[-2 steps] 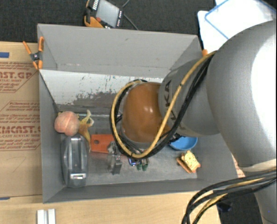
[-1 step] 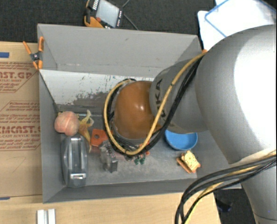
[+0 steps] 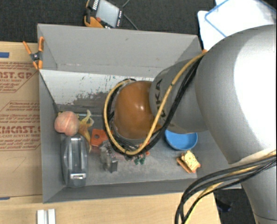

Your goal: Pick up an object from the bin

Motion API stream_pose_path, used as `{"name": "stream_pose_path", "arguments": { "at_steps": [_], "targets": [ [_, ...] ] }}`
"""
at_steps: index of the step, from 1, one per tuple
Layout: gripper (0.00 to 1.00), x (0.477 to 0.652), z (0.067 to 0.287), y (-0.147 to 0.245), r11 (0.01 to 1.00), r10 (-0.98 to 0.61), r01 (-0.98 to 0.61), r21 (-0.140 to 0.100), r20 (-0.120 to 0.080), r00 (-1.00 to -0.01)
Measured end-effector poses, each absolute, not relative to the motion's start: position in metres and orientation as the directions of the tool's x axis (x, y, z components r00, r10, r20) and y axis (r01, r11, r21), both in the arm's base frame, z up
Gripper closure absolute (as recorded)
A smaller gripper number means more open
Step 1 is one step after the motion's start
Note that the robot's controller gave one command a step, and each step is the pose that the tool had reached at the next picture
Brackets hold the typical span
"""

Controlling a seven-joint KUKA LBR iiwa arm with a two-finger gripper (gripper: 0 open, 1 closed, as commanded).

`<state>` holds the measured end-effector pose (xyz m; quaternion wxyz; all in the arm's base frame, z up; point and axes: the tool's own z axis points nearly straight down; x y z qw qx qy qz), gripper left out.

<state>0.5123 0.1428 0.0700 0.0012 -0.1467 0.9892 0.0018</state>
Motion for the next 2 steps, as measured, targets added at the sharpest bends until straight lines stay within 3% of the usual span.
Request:
{"name": "stream_pose_path", "arguments": {
  "at_steps": [1, 2],
  "targets": [
    [1.00, 0.4791, 0.0698, 0.1270, 0.801, -0.598, -0.598, 0.003, -0.003, -0.801],
    [1.00, 0.4874, 0.0696, 0.1279, 0.814, -0.581, -0.581, 0.004, -0.002, -0.814]
  ]
}}
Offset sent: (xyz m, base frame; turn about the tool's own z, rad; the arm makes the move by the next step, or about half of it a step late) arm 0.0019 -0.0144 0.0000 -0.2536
